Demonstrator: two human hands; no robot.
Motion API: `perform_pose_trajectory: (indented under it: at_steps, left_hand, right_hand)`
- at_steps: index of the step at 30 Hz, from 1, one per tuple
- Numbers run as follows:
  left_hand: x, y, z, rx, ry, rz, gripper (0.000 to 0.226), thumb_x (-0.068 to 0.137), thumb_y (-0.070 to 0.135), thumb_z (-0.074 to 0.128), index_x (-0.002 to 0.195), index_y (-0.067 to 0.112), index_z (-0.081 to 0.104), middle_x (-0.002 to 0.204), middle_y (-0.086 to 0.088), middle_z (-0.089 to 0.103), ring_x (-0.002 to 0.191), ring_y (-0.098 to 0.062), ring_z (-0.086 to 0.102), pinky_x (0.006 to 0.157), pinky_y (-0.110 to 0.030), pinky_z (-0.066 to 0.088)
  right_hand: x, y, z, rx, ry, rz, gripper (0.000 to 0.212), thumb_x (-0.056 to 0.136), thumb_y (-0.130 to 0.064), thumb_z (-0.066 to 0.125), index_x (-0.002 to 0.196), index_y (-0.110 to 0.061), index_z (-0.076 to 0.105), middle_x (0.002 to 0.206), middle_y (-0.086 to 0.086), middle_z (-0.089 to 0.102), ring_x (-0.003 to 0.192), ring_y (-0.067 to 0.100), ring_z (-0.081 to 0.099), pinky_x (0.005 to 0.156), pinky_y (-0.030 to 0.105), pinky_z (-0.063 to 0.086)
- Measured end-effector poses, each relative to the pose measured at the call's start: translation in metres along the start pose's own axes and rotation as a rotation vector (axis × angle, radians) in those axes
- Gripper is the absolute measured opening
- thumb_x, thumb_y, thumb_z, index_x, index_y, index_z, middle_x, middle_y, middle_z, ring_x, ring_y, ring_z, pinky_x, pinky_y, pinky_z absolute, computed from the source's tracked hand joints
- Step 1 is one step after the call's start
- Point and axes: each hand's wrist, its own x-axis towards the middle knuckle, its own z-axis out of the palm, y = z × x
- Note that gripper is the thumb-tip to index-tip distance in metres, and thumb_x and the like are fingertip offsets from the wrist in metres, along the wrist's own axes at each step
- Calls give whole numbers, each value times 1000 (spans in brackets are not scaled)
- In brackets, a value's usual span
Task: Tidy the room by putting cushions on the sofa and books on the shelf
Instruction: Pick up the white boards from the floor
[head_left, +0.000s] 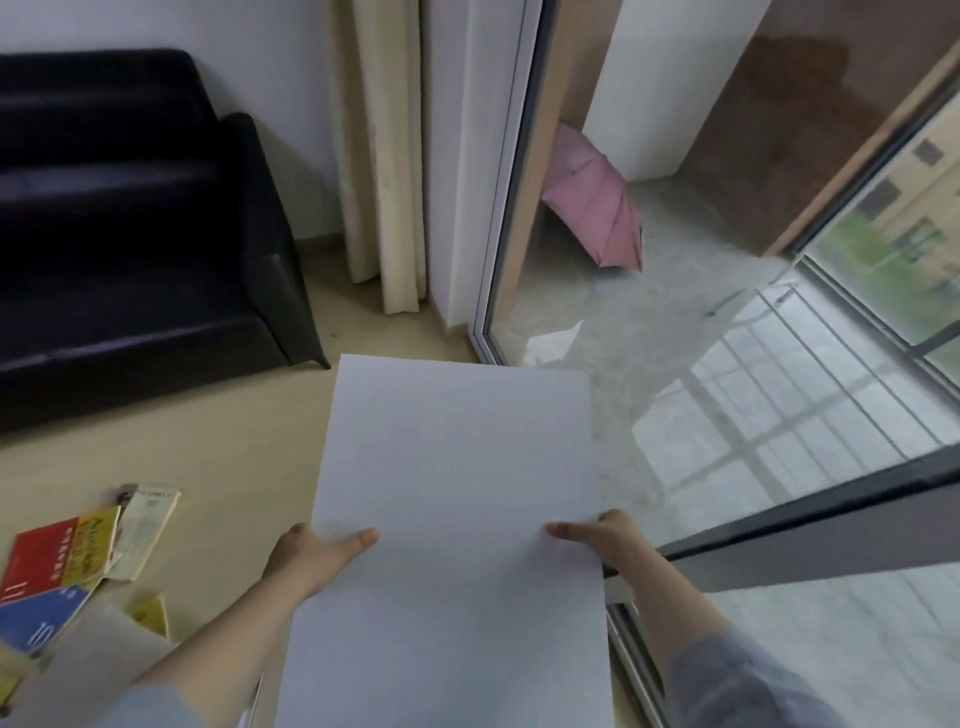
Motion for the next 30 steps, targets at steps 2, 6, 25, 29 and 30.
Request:
perform_pose_trajectory:
  at_steps: [2,6,25,29,30]
  left_hand:
    - [14,8,-6,-14,-15,-15,107,64,67,71,138,-2,37,142,-16,44,128,-31,45,98,-34,39]
    - [50,24,-17,-32,-26,-28,107,63,69,71,137,-1,40,139,-16,47,124,-32,48,93,-33,41]
    - [166,164,-51,-110,90,-152,109,65,68,71,139,-4,35,143,-16,43,128,-32,45,88,-31,39]
    - [199,191,-57,-124,103,-177,111,61,70,72,137,-4,38,140,-16,47,125,-32,48,84,-29,39]
    - [204,194,-58,-130,102,-189,110,60,69,73,136,-3,40,138,-16,48,124,-32,49,84,-29,40]
  right_hand:
    - [24,-12,2,-7,5,-19,108,-1,-62,88,87,-2,72,87,11,74,82,27,71,83,40,58]
    - [51,-44,5,-60,-16,-12,99,9,-56,89,89,0,73,89,12,74,83,27,71,84,41,58]
    - [223,-225,-17,-247,-113,-83,112,4,-63,85,94,2,73,88,9,73,79,23,69,68,32,54]
    - [266,-245,-17,-251,-136,-78,119,-1,-68,85,93,5,72,92,18,74,84,30,72,74,40,57]
    - [270,-252,-15,-267,-139,-78,116,3,-66,86,93,6,72,92,19,74,83,29,71,70,37,55]
